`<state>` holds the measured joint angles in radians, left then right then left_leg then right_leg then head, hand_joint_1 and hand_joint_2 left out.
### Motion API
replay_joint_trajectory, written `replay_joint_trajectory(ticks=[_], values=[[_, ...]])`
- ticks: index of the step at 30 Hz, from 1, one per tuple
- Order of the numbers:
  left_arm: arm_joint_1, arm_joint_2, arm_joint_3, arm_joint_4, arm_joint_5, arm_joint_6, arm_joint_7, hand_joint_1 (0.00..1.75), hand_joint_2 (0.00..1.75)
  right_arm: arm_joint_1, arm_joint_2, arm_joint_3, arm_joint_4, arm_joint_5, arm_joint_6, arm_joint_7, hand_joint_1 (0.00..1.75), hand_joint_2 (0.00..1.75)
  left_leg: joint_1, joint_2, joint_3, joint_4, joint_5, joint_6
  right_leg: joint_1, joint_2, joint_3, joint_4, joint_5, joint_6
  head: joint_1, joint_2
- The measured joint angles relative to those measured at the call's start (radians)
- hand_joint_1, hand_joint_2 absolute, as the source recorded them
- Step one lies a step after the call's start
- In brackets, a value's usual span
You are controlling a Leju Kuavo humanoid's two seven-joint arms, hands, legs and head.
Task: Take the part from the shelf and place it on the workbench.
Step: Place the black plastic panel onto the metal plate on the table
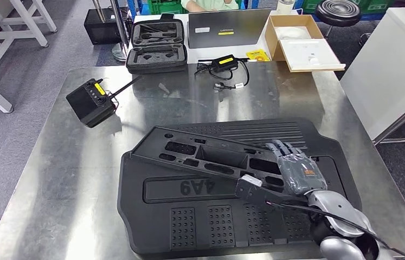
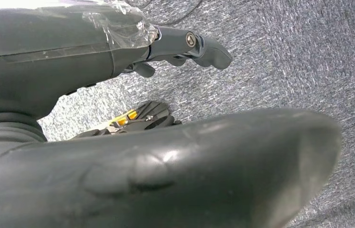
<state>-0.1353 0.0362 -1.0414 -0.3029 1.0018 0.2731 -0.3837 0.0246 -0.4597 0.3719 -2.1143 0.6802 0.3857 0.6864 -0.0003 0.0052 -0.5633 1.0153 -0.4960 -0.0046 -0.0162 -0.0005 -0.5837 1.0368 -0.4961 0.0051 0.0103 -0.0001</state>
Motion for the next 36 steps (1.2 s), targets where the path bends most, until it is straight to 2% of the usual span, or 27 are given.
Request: replay_joint_trajectory(ticks=[5,14,21,27,36], values=[[-0.001,0.000,0.000,0.000,-0.002,0.000,0.001,0.00,0.00,0.002,0.000,0.000,0.001,0.000,0.015,0.000,0.00,1.75,0.000,0.000,0.000,0.000,0.000,0.000,0.000,0.000,0.000,0.000,0.000,0.000,0.000,0.000],[-0.012,0.000,0.000,-0.001,-0.019,-0.002,0.032,0.00,0.00,0.023,0.001,0.000,0.013,-0.020,0.142,0.000,0.00,1.75,0.000,0.000,0.000,0.000,0.000,0.000,0.000,0.000,0.000,0.000,0.000,0.000,0.000,0.000],[-0.017,0.000,0.000,-0.003,-0.026,0.006,0.050,0.00,0.00,0.025,0.001,0.000,0.031,-0.074,0.163,0.000,0.00,1.75,0.000,0.000,0.000,0.000,0.000,0.000,0.000,0.000,0.000,0.000,0.000,0.000,0.000,0.000],[-0.021,0.001,0.000,-0.008,-0.036,0.012,0.060,0.00,0.00,0.016,-0.004,0.006,0.043,-0.172,0.160,0.000,0.00,1.75,0.000,0.000,0.000,0.000,0.000,0.000,0.000,0.000,0.001,0.000,0.000,0.000,0.000,0.000],[-0.022,0.006,0.000,-0.012,-0.037,0.015,0.062,0.00,0.00,-0.024,-0.034,0.058,0.047,-0.260,0.055,0.000,0.00,1.75,0.000,0.000,0.001,0.000,0.000,0.000,0.000,0.000,0.001,0.000,0.000,0.000,0.000,0.000]])
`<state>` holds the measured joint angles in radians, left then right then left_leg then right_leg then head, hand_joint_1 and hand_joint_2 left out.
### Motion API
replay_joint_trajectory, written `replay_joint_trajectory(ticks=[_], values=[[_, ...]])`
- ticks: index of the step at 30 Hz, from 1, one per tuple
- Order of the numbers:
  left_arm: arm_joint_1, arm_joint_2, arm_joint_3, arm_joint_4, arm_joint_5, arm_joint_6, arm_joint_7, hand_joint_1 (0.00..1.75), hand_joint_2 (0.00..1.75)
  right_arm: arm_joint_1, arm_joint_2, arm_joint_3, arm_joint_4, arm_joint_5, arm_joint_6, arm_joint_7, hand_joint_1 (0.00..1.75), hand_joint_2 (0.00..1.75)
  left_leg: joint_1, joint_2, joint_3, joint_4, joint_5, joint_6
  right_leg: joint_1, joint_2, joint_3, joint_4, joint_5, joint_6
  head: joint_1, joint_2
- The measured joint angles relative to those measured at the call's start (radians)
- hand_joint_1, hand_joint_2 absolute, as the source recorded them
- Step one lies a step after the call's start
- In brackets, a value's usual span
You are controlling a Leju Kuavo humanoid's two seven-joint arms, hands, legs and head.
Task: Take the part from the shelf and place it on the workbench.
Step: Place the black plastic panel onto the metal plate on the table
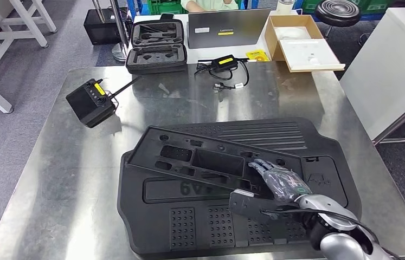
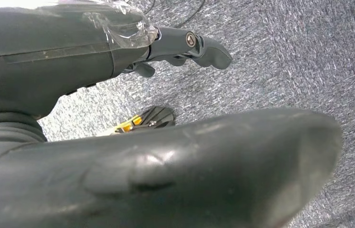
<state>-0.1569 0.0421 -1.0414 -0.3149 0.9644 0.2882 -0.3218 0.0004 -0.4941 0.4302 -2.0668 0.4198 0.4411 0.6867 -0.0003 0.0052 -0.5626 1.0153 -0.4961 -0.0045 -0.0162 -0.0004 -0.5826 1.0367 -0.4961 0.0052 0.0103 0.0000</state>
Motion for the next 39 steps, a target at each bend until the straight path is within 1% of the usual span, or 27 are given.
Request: replay_joint_trajectory(ticks=[3,9,25,28,31,34,37,39], values=[[0.001,0.001,0.000,0.000,0.000,0.001,0.000,0.00,0.00,-0.013,-0.012,0.020,0.000,-0.015,-0.024,0.000,0.00,1.75,0.000,0.000,0.000,0.000,0.000,0.000,0.000,0.000,0.000,0.000,0.000,0.000,0.000,0.000],[0.001,0.003,0.000,-0.001,0.000,0.001,-0.001,0.00,0.00,-0.022,-0.029,0.047,0.000,-0.021,-0.028,0.000,0.00,1.75,0.000,0.000,0.000,0.000,0.000,0.000,0.000,0.000,0.000,0.000,0.000,0.000,0.000,0.000],[0.001,0.004,0.000,-0.001,0.000,0.001,-0.001,0.00,0.00,-0.026,-0.045,0.082,0.000,-0.021,-0.030,0.000,0.00,1.75,0.000,0.000,0.000,0.000,0.000,0.000,0.000,0.000,0.000,0.000,0.000,0.000,0.000,0.000],[0.001,0.004,0.000,-0.001,0.002,0.001,-0.008,0.00,0.00,-0.034,-0.051,0.089,0.000,-0.036,-0.067,-0.012,0.00,1.75,0.000,0.000,0.000,0.000,0.000,0.000,0.000,0.000,0.000,0.000,0.000,0.000,0.000,0.000],[0.004,0.004,0.000,-0.001,0.010,0.002,-0.025,0.00,0.00,-0.058,-0.062,0.096,-0.004,-0.049,-0.142,-0.065,0.00,1.75,0.000,0.000,0.000,0.000,0.000,0.000,0.000,0.000,0.000,0.000,0.000,0.000,0.000,0.000],[0.013,0.004,0.000,-0.001,0.021,0.003,-0.051,0.00,0.00,-0.080,-0.068,0.099,-0.014,-0.024,-0.196,-0.161,0.00,1.75,0.000,0.000,0.000,0.000,0.000,0.000,0.000,0.000,0.000,0.000,0.000,0.000,0.000,0.000],[0.022,0.004,0.000,0.000,0.031,0.003,-0.076,0.00,0.00,-0.093,-0.068,0.097,-0.028,0.022,-0.219,-0.242,0.00,1.75,0.000,0.000,0.000,0.000,0.000,0.000,0.000,0.000,0.000,0.000,0.000,0.000,0.000,0.000],[0.025,0.004,0.000,0.000,0.036,0.004,-0.090,0.00,0.00,-0.090,-0.064,0.088,-0.039,0.070,-0.264,-0.321,0.00,1.75,0.000,0.000,0.000,0.000,0.000,0.000,0.000,0.000,0.000,0.000,0.000,0.000,0.000,0.000]])
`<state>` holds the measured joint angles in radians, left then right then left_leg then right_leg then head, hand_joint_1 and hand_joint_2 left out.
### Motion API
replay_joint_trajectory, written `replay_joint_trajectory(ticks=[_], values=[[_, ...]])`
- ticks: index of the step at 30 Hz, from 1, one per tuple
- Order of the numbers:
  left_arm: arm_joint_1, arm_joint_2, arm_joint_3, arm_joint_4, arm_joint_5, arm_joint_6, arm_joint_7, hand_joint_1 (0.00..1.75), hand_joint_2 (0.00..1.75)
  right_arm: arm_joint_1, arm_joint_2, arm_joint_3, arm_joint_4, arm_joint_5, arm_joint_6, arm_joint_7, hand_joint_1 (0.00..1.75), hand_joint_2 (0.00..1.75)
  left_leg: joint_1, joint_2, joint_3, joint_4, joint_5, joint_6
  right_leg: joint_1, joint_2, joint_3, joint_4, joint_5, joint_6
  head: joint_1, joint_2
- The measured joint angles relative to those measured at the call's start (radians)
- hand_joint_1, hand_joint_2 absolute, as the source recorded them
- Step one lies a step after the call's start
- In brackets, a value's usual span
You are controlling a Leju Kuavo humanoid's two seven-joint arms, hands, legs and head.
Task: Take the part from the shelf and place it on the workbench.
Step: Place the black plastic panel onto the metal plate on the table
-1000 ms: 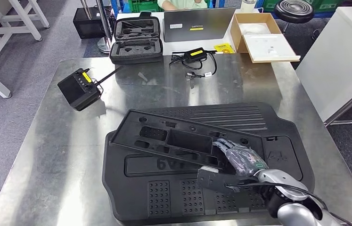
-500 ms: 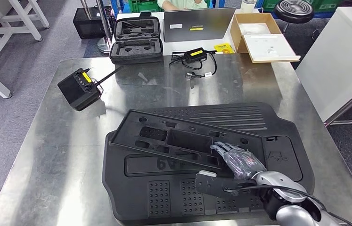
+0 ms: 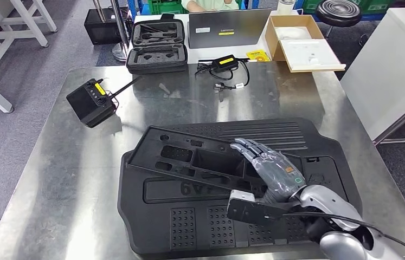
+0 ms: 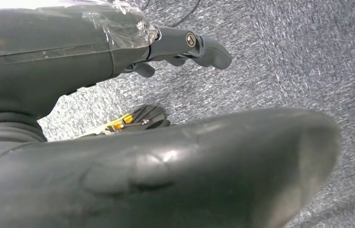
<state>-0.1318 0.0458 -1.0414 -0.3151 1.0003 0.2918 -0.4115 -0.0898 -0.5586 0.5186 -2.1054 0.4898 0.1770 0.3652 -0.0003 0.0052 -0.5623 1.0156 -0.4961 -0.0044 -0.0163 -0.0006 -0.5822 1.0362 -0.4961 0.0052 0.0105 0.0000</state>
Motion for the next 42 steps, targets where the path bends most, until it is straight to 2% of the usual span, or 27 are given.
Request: replay_joint_trajectory(ticks=[2,4,5,6,7,11,15,17,21,24,28,42], values=[[0.001,0.000,0.000,0.000,-0.004,0.006,-0.008,0.00,0.00,0.023,0.022,-0.028,-0.017,0.056,-0.157,-0.142,0.00,1.75,0.000,-0.001,0.000,0.000,0.000,0.000,0.000,0.000,0.000,0.000,0.000,0.000,0.000,0.000],[0.000,-0.001,0.000,0.000,-0.015,0.012,-0.008,0.00,0.00,0.058,0.057,-0.079,-0.044,0.070,-0.412,-0.281,0.00,1.75,0.000,-0.002,0.000,0.000,0.000,0.000,0.000,-0.001,0.000,0.000,-0.001,0.000,0.000,0.000],[-0.001,-0.001,0.000,0.000,-0.020,0.014,-0.007,0.00,0.00,0.075,0.071,-0.106,-0.057,0.060,-0.529,-0.322,0.00,1.75,0.000,-0.002,0.000,0.000,-0.001,0.000,0.000,-0.001,0.001,0.000,-0.001,0.001,0.000,0.000],[-0.002,-0.001,0.000,0.000,-0.023,0.014,-0.005,0.00,0.00,0.089,0.083,-0.131,-0.068,0.051,-0.608,-0.344,0.00,1.75,0.000,-0.001,0.001,0.000,-0.001,0.000,0.000,0.000,0.001,0.000,-0.001,0.001,0.000,0.000],[-0.002,-0.001,0.000,0.000,-0.024,0.014,-0.003,0.00,0.00,0.101,0.094,-0.152,-0.077,0.045,-0.645,-0.355,0.00,1.75,0.000,0.000,0.001,0.000,-0.002,0.000,0.000,0.001,0.001,0.000,-0.001,0.001,0.000,0.000],[-0.005,-0.002,0.000,0.001,-0.024,0.013,-0.002,0.00,0.00,0.132,0.132,-0.212,-0.096,0.016,-0.611,-0.384,0.00,1.75,0.000,0.002,0.003,0.000,-0.002,0.000,0.000,0.004,0.002,-0.001,-0.001,0.001,-0.001,0.000],[-0.004,-0.002,0.000,0.003,-0.023,0.012,-0.004,0.00,0.00,0.138,0.159,-0.247,-0.099,0.002,-0.617,-0.405,0.00,1.75,0.000,0.002,0.004,0.000,-0.002,0.000,0.000,0.004,0.003,-0.001,-0.001,0.001,-0.001,0.000],[-0.004,-0.004,0.000,0.004,-0.023,0.014,-0.006,0.00,0.00,0.143,0.177,-0.264,-0.099,0.092,-0.663,-0.391,0.00,1.75,0.000,0.002,0.004,0.000,-0.002,0.000,0.000,0.004,0.004,-0.001,-0.001,0.001,-0.001,0.000],[-0.004,-0.009,0.000,0.007,-0.026,0.028,-0.006,0.00,0.00,0.151,0.217,-0.296,-0.099,0.428,-0.819,-0.313,0.00,1.75,0.000,0.002,0.004,0.000,-0.002,0.000,0.000,0.004,0.004,-0.001,-0.001,0.001,-0.001,0.000],[-0.004,-0.012,0.000,0.009,-0.026,0.036,-0.006,0.00,0.00,0.153,0.235,-0.301,-0.096,0.529,-0.857,-0.271,0.00,1.75,0.000,0.002,0.004,0.000,-0.002,0.000,0.000,0.004,0.004,-0.001,-0.001,0.001,-0.001,0.000],[-0.004,-0.014,0.000,0.011,-0.023,0.044,-0.008,0.00,0.00,0.152,0.249,-0.303,-0.088,0.549,-0.863,-0.242,0.00,1.75,0.000,0.002,0.004,0.000,-0.003,0.000,0.000,0.004,0.004,-0.002,-0.001,0.001,-0.001,0.000],[-0.001,-0.021,0.000,0.012,-0.024,0.075,-0.014,0.00,0.00,0.152,0.297,-0.306,-0.082,0.532,-0.865,-0.278,0.00,1.75,0.000,0.002,0.004,0.000,-0.003,0.000,0.000,0.004,0.005,-0.002,-0.001,0.001,-0.001,0.000]])
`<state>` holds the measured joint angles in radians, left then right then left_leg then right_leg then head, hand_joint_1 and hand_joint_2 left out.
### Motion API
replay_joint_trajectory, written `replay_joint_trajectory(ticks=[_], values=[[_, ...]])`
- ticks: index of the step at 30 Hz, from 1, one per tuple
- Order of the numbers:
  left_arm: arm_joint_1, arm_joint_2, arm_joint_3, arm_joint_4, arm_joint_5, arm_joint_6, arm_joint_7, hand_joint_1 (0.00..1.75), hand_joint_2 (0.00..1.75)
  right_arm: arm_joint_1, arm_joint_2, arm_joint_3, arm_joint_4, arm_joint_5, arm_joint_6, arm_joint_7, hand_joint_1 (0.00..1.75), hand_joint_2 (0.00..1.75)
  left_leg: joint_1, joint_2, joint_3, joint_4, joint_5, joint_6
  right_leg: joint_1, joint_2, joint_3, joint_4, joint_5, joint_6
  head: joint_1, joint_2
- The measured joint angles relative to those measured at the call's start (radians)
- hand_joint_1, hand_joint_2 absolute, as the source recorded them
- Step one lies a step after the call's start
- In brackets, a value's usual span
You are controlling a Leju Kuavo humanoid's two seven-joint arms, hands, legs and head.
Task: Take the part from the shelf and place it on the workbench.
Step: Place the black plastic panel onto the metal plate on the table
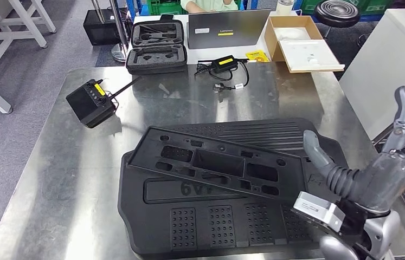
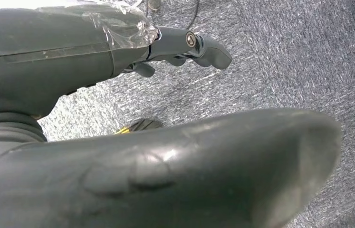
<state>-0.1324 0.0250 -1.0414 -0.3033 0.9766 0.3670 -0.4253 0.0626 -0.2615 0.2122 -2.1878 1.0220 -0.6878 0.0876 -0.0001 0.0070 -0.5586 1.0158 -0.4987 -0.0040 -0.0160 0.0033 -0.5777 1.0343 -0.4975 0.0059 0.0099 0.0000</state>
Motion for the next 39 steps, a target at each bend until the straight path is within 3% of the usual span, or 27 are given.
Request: replay_joint_trajectory(ticks=[4,9,11,13,15,16,17,18,20,21,23,26,27,29,31,32,33,34,36,37,39], values=[[0.000,0.000,0.000,0.000,0.000,0.001,0.000,0.00,0.00,0.000,0.008,0.000,0.000,-0.005,0.000,-0.003,0.00,1.75,-0.001,0.000,-0.001,0.003,-0.002,0.003,-0.002,0.000,0.001,-0.002,0.001,0.002,0.000,0.000],[0.001,0.000,0.000,0.002,-0.001,0.008,-0.001,0.00,0.00,0.000,0.017,0.000,0.000,-0.031,-0.001,-0.010,0.00,1.75,-0.006,0.000,0.000,0.005,-0.004,0.015,-0.007,-0.001,0.005,-0.007,0.005,0.012,-0.004,0.000],[0.001,-0.002,0.000,0.003,-0.003,0.008,-0.001,0.00,0.00,-0.001,0.018,0.000,0.000,-0.036,-0.002,-0.009,0.00,1.75,0.002,0.002,0.010,-0.017,0.011,0.024,-0.005,-0.001,0.008,-0.004,-0.002,0.019,-0.004,0.000],[0.001,-0.005,0.000,0.004,-0.004,0.009,-0.002,0.00,0.00,-0.003,0.019,0.000,0.000,-0.040,-0.003,-0.006,0.00,1.75,0.011,0.007,0.019,-0.040,0.027,0.033,-0.003,0.000,-0.013,0.053,-0.048,0.025,0.003,0.000],[0.001,-0.006,0.000,0.005,-0.007,0.009,-0.002,0.00,0.00,-0.003,0.019,-0.001,0.001,-0.044,-0.004,-0.004,0.00,1.75,0.011,0.009,0.016,-0.042,0.031,0.036,-0.006,0.000,-0.062,0.169,-0.112,0.032,0.014,0.000],[0.002,-0.007,0.000,0.005,-0.008,0.009,-0.002,0.00,0.00,-0.003,0.019,-0.001,0.001,-0.046,-0.004,-0.003,0.00,1.75,0.012,0.009,0.014,-0.040,0.030,0.035,-0.009,0.000,-0.081,0.216,-0.128,0.036,0.018,0.000],[0.003,-0.008,0.000,0.006,-0.010,0.009,-0.002,0.00,0.00,-0.002,0.019,-0.001,0.001,-0.047,-0.004,-0.002,0.00,1.75,0.013,0.009,0.011,-0.037,0.030,0.033,-0.013,0.000,-0.086,0.234,-0.124,0.041,0.022,0.000],[0.004,-0.009,0.000,0.006,-0.010,0.009,-0.002,0.00,0.00,-0.002,0.019,-0.001,0.001,-0.048,-0.004,-0.002,0.00,1.75,0.017,0.009,0.008,-0.032,0.028,0.030,-0.017,-0.001,-0.072,0.212,-0.101,0.046,0.025,0.000],[0.005,-0.012,0.000,0.006,-0.011,0.009,-0.002,0.00,0.00,-0.003,0.019,-0.001,0.002,-0.048,-0.004,-0.002,0.00,1.75,0.024,0.008,0.000,-0.016,0.023,0.018,-0.024,-0.004,-0.006,0.089,-0.044,0.057,0.034,0.000],[0.006,-0.012,0.000,0.007,-0.011,0.009,-0.002,0.00,0.00,-0.003,0.019,-0.001,0.002,-0.048,-0.004,-0.002,0.00,1.75,0.026,0.007,-0.004,-0.008,0.019,0.009,-0.024,-0.002,0.019,0.040,-0.023,0.057,0.040,0.000],[0.006,-0.013,0.000,0.008,-0.011,0.009,-0.002,0.00,0.00,-0.003,0.019,-0.001,0.003,-0.048,-0.005,-0.002,0.00,1.75,0.023,0.005,-0.010,0.006,0.017,-0.006,-0.020,0.004,0.032,0.008,-0.021,0.044,0.046,0.000],[0.006,-0.013,0.000,0.009,-0.010,0.009,-0.003,0.00,0.00,-0.004,0.020,-0.001,0.003,-0.050,-0.006,-0.004,0.00,1.75,0.024,0.003,-0.017,0.019,0.012,-0.024,-0.018,0.006,0.018,0.011,-0.017,0.010,0.033,0.000],[0.006,-0.013,0.000,0.009,-0.010,0.009,-0.004,0.00,0.00,-0.005,0.020,-0.001,0.003,-0.052,-0.006,-0.005,0.00,1.75,0.026,0.002,-0.025,0.038,-0.007,-0.028,-0.018,0.004,0.013,0.010,-0.012,0.000,0.027,0.000],[0.006,-0.013,0.000,0.009,-0.006,0.010,-0.006,0.00,0.00,-0.008,0.021,-0.001,0.004,-0.060,-0.006,-0.009,0.00,1.75,0.027,0.002,-0.059,0.133,-0.083,-0.032,-0.016,0.002,0.000,0.009,0.000,-0.014,0.012,0.000],[0.009,-0.014,0.000,0.009,0.000,0.012,-0.009,0.00,0.00,-0.015,0.022,-0.001,0.007,-0.068,-0.006,-0.013,0.00,1.75,0.024,0.002,-0.097,0.254,-0.153,-0.030,-0.009,0.001,-0.017,0.010,0.012,-0.021,-0.001,0.000],[0.011,-0.014,0.001,0.009,0.003,0.015,-0.012,0.00,0.00,-0.019,0.023,-0.001,0.010,-0.071,-0.006,-0.016,0.00,1.75,0.021,0.002,-0.099,0.283,-0.163,-0.027,-0.005,0.001,-0.025,0.010,0.018,-0.022,-0.005,0.000],[0.013,-0.014,0.001,0.009,0.006,0.017,-0.014,0.00,0.00,-0.022,0.024,-0.001,0.012,-0.074,-0.006,-0.019,0.00,1.75,0.018,0.002,-0.083,0.276,-0.154,-0.021,-0.001,0.001,-0.033,0.010,0.024,-0.021,-0.008,0.000],[0.014,-0.014,0.001,0.009,0.007,0.018,-0.016,0.00,0.00,-0.024,0.024,-0.001,0.015,-0.076,-0.006,-0.024,0.00,1.75,0.013,0.001,-0.048,0.227,-0.129,-0.012,0.002,0.001,-0.039,0.011,0.029,-0.021,-0.010,0.000],[0.013,-0.013,0.002,0.010,0.008,0.019,-0.017,0.00,0.00,-0.029,0.026,-0.001,0.018,-0.083,-0.006,-0.033,0.00,1.75,0.001,-0.001,0.043,0.080,-0.082,0.011,0.007,0.000,-0.046,0.010,0.040,-0.018,-0.011,0.000],[0.013,-0.014,0.003,0.010,0.008,0.020,-0.017,0.00,0.00,-0.031,0.027,-0.001,0.019,-0.086,-0.006,-0.036,0.00,1.75,-0.005,-0.002,0.073,0.026,-0.066,0.017,0.007,-0.001,-0.047,0.010,0.045,-0.015,-0.010,0.000],[0.013,-0.014,0.005,0.010,0.009,0.021,-0.017,0.00,0.00,-0.034,0.030,-0.001,0.021,-0.089,-0.006,-0.040,0.00,1.75,-0.014,-0.002,0.085,-0.009,-0.055,0.019,0.003,-0.004,-0.048,0.008,0.055,-0.004,-0.010,0.000]])
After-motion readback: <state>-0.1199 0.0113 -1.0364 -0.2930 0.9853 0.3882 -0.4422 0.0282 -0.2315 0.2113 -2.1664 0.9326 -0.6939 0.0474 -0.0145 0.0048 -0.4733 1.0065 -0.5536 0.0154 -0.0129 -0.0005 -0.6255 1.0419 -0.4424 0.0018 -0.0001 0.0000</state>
